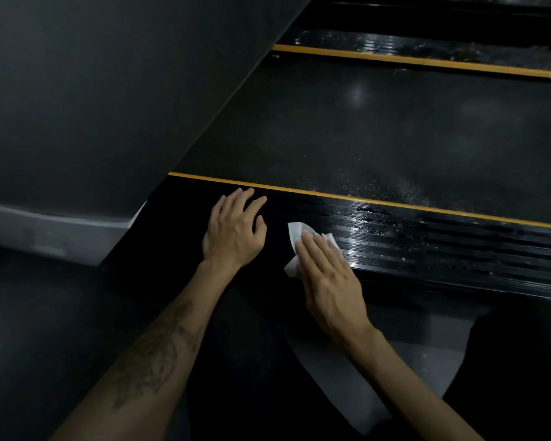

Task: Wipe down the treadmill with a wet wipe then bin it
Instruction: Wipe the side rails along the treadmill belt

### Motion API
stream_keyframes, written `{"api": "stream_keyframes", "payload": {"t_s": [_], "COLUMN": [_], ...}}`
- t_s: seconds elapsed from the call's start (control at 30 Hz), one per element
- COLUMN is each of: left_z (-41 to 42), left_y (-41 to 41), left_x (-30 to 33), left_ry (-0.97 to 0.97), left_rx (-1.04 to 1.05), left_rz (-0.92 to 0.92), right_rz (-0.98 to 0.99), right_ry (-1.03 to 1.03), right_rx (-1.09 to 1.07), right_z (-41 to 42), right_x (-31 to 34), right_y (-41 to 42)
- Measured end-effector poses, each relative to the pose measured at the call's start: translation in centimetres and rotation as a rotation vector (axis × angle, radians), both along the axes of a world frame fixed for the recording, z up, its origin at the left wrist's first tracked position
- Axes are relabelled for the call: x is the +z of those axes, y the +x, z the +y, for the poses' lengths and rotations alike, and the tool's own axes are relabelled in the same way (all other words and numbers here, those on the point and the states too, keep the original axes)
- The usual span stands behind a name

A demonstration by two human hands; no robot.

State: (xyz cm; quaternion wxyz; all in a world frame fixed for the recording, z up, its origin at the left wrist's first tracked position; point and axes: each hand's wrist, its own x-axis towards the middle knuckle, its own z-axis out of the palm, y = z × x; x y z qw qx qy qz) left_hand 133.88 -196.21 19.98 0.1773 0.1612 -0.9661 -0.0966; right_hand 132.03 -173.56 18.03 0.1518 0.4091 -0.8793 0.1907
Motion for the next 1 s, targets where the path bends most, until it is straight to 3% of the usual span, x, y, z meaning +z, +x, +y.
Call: {"api": "stream_keyframes", "payload": {"t_s": [0.17,0.3,0.5,0.7,0.9,1.0], "left_z": [0.2,0.1,0.2,0.3,0.4,0.5], "left_y": [0.0,0.1,0.0,0.2,0.1,-0.1], "left_x": [0.1,0.3,0.3,0.7,0.8,1.0], "left_ry": [0.007,0.014,0.018,0.034,0.045,0.060], "left_rx": [0.008,0.002,0.006,0.003,0.007,0.005], "left_rz": [0.014,0.010,0.006,0.013,-0.023,-0.064], "right_rz": [-0.044,0.001,-0.021,-0.009,-0.018,-0.024], "right_ry": [-0.027,-0.006,-0.068,-0.055,-0.137,-0.138], "right_rx": [-0.014,0.084,-0.071,0.059,-0.112,-0.051], "right_z": [-4.0,-1.3,-1.2,-1.1,-0.4,-2.5], "right_x": [0.0,-0.3,-0.4,-0.4,-0.9,-0.8], "right_y": [1.1,0.5,0.1,0.4,0.4,1.2]}}
